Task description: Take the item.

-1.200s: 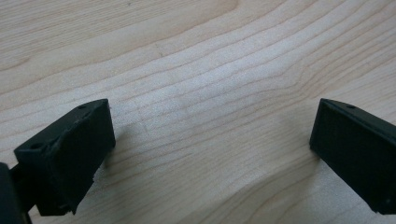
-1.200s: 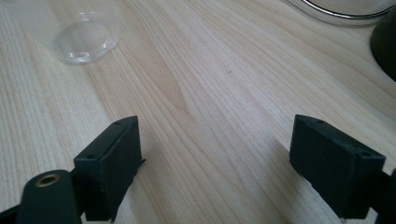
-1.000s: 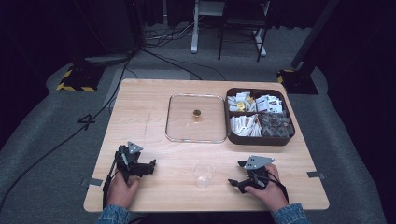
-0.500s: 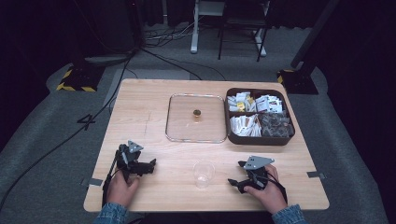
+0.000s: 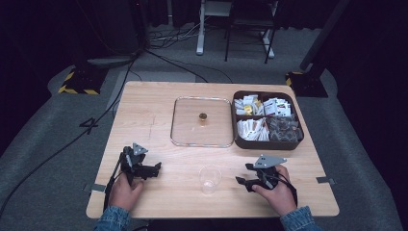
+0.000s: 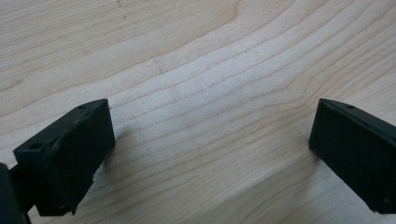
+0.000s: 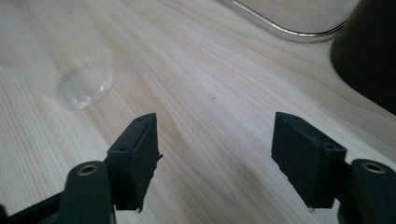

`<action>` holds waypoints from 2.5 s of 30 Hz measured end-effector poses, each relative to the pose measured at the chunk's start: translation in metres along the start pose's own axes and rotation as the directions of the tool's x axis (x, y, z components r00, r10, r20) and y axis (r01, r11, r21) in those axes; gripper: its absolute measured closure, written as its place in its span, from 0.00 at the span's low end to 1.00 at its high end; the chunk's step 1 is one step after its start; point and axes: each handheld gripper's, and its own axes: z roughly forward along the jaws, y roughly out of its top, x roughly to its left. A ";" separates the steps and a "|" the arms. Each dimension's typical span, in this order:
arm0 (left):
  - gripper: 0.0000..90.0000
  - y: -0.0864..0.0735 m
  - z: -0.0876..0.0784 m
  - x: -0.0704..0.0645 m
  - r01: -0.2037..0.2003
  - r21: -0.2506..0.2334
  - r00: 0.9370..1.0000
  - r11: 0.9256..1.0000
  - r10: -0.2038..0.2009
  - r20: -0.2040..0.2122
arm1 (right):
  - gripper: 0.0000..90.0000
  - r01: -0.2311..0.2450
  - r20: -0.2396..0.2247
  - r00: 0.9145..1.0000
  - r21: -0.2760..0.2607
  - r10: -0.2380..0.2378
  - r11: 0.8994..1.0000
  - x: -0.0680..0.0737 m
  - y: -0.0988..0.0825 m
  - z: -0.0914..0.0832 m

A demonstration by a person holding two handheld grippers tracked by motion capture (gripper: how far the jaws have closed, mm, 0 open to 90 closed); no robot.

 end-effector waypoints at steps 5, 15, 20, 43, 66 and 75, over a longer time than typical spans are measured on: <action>0.01 0.000 0.000 0.000 0.000 -0.002 1.000 1.000 0.000 0.000 | 0.40 -0.033 -0.002 0.999 -0.011 0.033 0.999 -0.004 0.009 -0.004; 0.02 0.001 0.001 0.001 0.011 -0.005 1.000 1.000 -0.011 -0.006 | 0.35 -0.072 0.019 0.997 -0.056 0.073 0.996 -0.018 0.034 -0.018; 0.02 0.001 0.001 0.001 0.009 -0.006 1.000 1.000 -0.009 -0.007 | 0.34 -0.055 0.048 0.997 -0.095 0.059 0.994 -0.022 0.048 -0.022; 0.02 0.000 0.000 0.002 0.000 -0.003 1.000 1.000 0.000 -0.003 | 0.30 -0.125 0.185 0.970 -0.175 0.157 0.977 -0.098 0.070 -0.065; 0.02 0.000 0.000 0.001 0.003 -0.004 1.000 1.000 -0.003 0.001 | 0.50 -0.189 0.400 0.896 -0.042 0.190 0.981 -0.174 0.061 -0.065; 0.02 0.000 0.000 0.001 0.003 -0.004 1.000 1.000 -0.003 0.001 | 0.55 -0.230 0.403 0.888 -0.029 0.222 0.973 -0.191 0.044 -0.054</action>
